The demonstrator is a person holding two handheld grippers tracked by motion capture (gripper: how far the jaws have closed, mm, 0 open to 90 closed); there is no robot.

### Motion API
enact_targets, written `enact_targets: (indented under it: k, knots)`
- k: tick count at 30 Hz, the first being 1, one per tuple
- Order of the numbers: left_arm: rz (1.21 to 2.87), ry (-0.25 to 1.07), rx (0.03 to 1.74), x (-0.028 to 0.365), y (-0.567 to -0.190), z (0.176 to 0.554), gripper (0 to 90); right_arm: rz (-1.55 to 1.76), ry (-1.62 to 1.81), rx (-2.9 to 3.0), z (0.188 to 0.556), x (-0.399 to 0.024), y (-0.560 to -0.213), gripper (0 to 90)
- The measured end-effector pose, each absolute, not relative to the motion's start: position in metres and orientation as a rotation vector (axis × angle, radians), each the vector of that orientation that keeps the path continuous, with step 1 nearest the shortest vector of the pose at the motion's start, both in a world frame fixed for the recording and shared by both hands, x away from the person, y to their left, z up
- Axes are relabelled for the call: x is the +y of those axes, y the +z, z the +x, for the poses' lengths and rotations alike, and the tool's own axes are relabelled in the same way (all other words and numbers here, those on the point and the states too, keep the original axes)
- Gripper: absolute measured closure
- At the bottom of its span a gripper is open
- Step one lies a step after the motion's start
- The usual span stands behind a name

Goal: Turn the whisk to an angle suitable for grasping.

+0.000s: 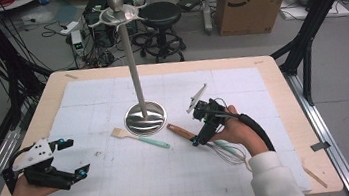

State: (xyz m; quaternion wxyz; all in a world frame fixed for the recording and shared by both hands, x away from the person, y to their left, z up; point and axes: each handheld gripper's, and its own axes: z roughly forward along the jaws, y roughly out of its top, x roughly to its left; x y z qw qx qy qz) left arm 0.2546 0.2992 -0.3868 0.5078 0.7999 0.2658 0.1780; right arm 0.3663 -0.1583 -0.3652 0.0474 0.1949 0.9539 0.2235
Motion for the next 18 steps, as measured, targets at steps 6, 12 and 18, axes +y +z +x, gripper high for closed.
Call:
enact_targets:
  k: [6, 12, 18]
  knots:
    - [1.923, 0.429, 0.646, 0.299, -0.387, 0.254, 1.6, 0.605, 0.661, 2.915, 0.368, -0.156, -0.369, 0.5]
    - [1.926, 0.426, 0.648, 0.299, -0.388, 0.254, 1.7, 0.602, 0.590, 2.937, 0.372, -0.149, -0.378, 0.5]
    - [1.923, 0.425, 0.646, 0.300, -0.388, 0.254, 1.6, 0.601, 0.549, 2.940, 0.374, -0.142, -0.386, 0.6]
